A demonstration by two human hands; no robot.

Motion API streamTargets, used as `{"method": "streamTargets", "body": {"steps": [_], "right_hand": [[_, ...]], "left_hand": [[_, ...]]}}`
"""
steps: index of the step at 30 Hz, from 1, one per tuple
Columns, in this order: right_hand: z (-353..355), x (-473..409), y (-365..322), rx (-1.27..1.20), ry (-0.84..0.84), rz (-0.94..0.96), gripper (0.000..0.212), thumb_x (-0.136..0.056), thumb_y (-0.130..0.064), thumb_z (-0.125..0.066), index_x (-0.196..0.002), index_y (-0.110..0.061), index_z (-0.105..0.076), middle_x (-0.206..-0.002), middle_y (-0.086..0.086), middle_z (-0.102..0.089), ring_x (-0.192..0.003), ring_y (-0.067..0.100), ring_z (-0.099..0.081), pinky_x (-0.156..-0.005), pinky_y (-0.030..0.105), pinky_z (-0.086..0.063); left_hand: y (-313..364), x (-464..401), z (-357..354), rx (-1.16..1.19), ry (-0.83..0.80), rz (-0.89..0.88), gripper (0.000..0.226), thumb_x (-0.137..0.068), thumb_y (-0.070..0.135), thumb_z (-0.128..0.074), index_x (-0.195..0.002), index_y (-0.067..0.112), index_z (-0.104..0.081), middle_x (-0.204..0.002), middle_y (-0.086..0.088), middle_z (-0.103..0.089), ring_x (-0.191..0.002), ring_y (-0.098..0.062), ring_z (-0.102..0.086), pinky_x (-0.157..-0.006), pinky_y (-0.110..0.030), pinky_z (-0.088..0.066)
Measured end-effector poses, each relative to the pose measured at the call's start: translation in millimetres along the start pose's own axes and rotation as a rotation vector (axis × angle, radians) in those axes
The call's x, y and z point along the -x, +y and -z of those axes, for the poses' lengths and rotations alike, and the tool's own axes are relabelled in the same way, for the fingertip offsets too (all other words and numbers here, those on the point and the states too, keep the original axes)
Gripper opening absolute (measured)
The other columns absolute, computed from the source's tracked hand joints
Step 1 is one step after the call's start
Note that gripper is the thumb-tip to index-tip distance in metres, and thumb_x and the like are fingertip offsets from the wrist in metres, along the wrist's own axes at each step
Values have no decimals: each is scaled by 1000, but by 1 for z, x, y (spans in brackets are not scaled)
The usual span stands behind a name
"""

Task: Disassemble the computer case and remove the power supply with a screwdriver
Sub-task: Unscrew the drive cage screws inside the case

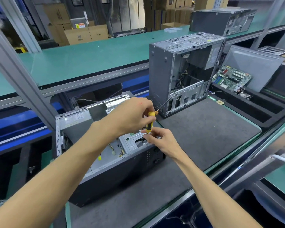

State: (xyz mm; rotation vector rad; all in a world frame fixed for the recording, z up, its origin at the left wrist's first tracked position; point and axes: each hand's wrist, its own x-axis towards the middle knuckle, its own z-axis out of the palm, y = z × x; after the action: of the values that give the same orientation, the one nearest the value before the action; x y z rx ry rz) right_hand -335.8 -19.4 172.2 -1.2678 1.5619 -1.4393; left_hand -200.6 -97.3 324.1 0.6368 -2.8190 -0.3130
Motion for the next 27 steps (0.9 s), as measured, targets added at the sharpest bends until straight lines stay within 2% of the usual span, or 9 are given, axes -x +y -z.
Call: {"method": "streamTargets", "body": {"steps": [4,7,10,14,16,18,21,23,27], "right_hand": [[0,0,-1,-23,-15,-14,22,-93,-29,-72,-91,-8,-79,-62,-7,-56,-63,9,-45,-64,26,-36],[1,1,-2,-39,-25,-31,17,-94,-26,-71,-93,-12,-81,-61,-8,-57,-63,8,-46,-64,24,-39],[1,1,-2,-46,-31,-27,13,-94,-25,-71,-95,-19,-82,-63,-7,-56,-64,10,-45,-63,23,-38],[0,2,-2,-7,-42,-15,23,-90,-39,-71,-95,-19,-81,-71,12,-61,-68,13,-45,-67,33,-37],[-1,3,-3,2,-58,-22,27,-87,-45,-70,-93,-21,-81,-69,6,-61,-69,16,-44,-67,35,-35],[1,3,-3,7,-64,-33,16,-91,-39,-69,-93,-30,-82,-68,-5,-62,-69,13,-48,-68,35,-37],[4,1,-1,20,-50,-28,14,-95,-28,-67,-94,-30,-82,-68,-5,-63,-69,10,-50,-70,32,-40],[3,1,0,21,-44,-21,13,-95,-27,-68,-95,-27,-81,-69,-4,-62,-68,9,-49,-68,27,-38],[2,3,-3,36,-16,8,23,-95,-30,-68,-75,-39,-74,-66,-4,-58,-63,6,-43,-60,20,-33]], "left_hand": [[0,0,-9,-181,83,73,37,-93,57,-56,-90,20,-50,-79,6,-63,-74,-20,-60,-68,-38,-51],[-1,4,-8,55,59,-39,19,-96,33,-61,-111,22,-62,-107,8,-62,-93,-12,-60,-81,-36,-52],[-2,2,-2,96,21,-82,18,-95,21,-62,-112,19,-70,-104,5,-64,-93,-15,-60,-83,-35,-52],[3,-5,-8,-200,68,58,36,-92,56,-58,-83,21,-55,-74,9,-56,-73,-19,-56,-67,-36,-49],[5,-6,-13,-289,106,85,45,-93,64,-49,-80,20,-45,-72,6,-58,-70,-22,-57,-62,-34,-46],[3,-4,-16,-199,117,58,41,-95,61,-48,-87,21,-51,-83,6,-60,-75,-20,-59,-67,-37,-50],[-4,1,-14,66,29,-26,19,-96,35,-58,-113,26,-62,-105,13,-61,-92,-12,-61,-80,-37,-53],[-6,3,-12,94,25,-29,18,-94,28,-62,-112,27,-63,-91,17,-64,-85,-9,-59,-77,-36,-53],[1,-1,-18,-186,119,33,30,-90,53,-58,-90,26,-47,-67,9,-59,-68,-16,-57,-61,-32,-46]]}}
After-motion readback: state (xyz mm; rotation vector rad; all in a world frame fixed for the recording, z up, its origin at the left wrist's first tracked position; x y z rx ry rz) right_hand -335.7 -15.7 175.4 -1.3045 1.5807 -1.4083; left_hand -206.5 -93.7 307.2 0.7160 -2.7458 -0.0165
